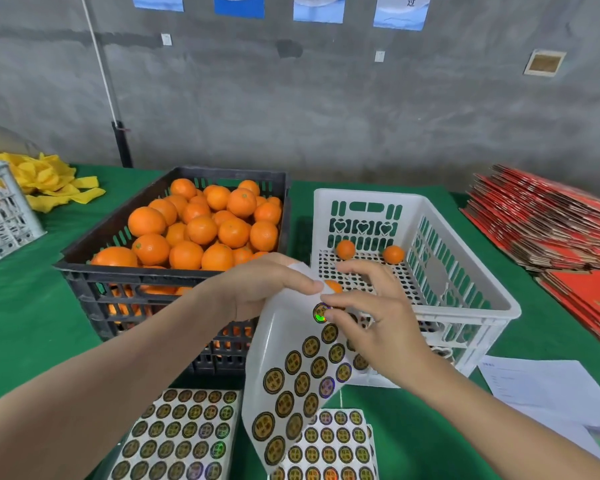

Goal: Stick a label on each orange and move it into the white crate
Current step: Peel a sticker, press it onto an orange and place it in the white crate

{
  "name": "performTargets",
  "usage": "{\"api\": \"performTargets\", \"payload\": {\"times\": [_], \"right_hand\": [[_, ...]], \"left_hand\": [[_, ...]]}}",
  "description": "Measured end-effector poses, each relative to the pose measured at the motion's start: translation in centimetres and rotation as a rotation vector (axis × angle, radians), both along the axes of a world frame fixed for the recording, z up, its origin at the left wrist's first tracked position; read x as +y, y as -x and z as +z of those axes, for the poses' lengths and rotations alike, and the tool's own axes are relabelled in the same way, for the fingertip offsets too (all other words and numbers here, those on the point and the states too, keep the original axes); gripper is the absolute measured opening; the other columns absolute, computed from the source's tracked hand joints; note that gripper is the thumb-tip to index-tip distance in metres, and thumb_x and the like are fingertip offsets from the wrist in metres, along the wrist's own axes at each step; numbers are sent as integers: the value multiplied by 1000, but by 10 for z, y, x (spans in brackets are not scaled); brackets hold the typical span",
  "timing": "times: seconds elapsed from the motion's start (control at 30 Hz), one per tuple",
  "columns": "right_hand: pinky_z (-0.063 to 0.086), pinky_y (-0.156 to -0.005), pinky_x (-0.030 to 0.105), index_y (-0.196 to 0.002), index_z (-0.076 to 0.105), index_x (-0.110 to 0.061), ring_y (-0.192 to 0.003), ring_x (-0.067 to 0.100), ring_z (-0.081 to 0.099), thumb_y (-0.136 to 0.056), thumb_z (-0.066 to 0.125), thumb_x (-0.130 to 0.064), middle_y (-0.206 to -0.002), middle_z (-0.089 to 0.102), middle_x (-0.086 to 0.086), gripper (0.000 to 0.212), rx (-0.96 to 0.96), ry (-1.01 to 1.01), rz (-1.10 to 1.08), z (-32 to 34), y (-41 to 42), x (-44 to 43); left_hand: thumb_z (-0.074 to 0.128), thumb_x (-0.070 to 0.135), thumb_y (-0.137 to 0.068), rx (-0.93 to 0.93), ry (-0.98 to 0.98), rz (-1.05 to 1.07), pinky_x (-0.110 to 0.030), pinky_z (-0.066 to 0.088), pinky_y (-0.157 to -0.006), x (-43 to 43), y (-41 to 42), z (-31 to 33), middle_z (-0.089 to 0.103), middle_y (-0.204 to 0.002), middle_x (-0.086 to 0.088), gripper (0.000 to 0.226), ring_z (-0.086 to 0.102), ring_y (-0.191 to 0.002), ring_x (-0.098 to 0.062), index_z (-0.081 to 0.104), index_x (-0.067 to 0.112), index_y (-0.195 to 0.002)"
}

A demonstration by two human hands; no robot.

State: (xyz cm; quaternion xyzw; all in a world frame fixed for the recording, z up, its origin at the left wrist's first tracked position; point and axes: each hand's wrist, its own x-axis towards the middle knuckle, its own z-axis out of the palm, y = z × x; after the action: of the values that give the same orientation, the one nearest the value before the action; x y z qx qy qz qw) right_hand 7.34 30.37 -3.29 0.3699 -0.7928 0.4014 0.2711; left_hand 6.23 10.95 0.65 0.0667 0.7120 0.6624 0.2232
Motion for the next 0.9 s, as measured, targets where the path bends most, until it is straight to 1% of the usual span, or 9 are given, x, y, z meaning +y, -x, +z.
{"api": "performTargets", "payload": {"times": [0.2,0.27,0.37,0.43,0.5,0.6,0.73,0.83,0.9], "right_hand": [[46,-84,38,-79,75,-7,-97,27,59,-73,74,-7,-104,64,13,6,159,-98,29,-11,-1,-2],[49,-81,41,-77,73,-6,-96,29,60,-73,73,-3,-104,64,12,5,113,-108,60,-15,-4,-4],[50,-80,36,-88,71,-5,-95,25,61,-74,70,-10,-103,63,8,15,-16,-95,80,-16,-7,-7],[52,-77,36,-88,74,-6,-90,25,62,-73,72,-11,-99,64,8,17,-44,-88,79,-14,-6,-8],[52,-75,39,-82,75,-7,-86,26,62,-71,74,-9,-95,65,8,12,-24,-93,87,-15,-5,-9],[53,-70,41,-76,75,-7,-82,26,63,-69,75,-7,-92,67,7,7,60,-114,86,-17,-5,-10],[53,-65,40,-73,73,-5,-79,24,64,-69,75,4,-89,67,7,11,108,-137,128,-20,-6,-12],[54,-77,37,-84,71,-12,-92,14,64,-77,69,-4,-94,69,-1,12,-188,122,201,-13,-8,-12],[50,-91,32,-105,62,-25,-107,11,61,-83,65,-4,-108,66,-10,31,-415,241,225,-3,-1,-6]], "left_hand": [[72,19,-76,-125,41,-7,-35,57,-74,-3,-7,-7,72,-100,-16,34,70,-88,-28,69,3,-105],[72,16,-80,-147,45,8,-37,57,-79,-5,-10,-11,72,-98,-16,27,69,-87,-29,68,4,-103],[60,11,-90,-137,59,14,-37,56,-78,-6,-11,-13,70,-98,-17,16,67,-86,-29,66,3,-102],[54,7,-94,-132,74,2,-38,54,-80,-9,-12,-11,68,-102,-19,20,66,-90,-31,65,0,-108],[51,5,-95,-128,118,-14,-43,51,-88,-11,-12,-11,65,-112,-24,29,62,-99,-36,59,-7,-120],[51,5,-96,-119,169,7,-47,47,-95,-11,-12,-12,60,-121,-30,32,60,-102,-37,57,-10,-123],[51,4,-96,-132,164,22,-45,49,-93,-13,-9,-17,60,-120,-31,30,61,-98,-35,57,-12,-120],[51,3,-95,-117,122,-20,-37,55,-83,-17,-7,-20,67,-108,-21,20,66,-90,-29,63,-2,-111],[54,4,-95,-42,183,-72,-35,56,-84,-21,-7,-24,70,-107,-15,17,68,-94,-27,65,6,-107]]}}
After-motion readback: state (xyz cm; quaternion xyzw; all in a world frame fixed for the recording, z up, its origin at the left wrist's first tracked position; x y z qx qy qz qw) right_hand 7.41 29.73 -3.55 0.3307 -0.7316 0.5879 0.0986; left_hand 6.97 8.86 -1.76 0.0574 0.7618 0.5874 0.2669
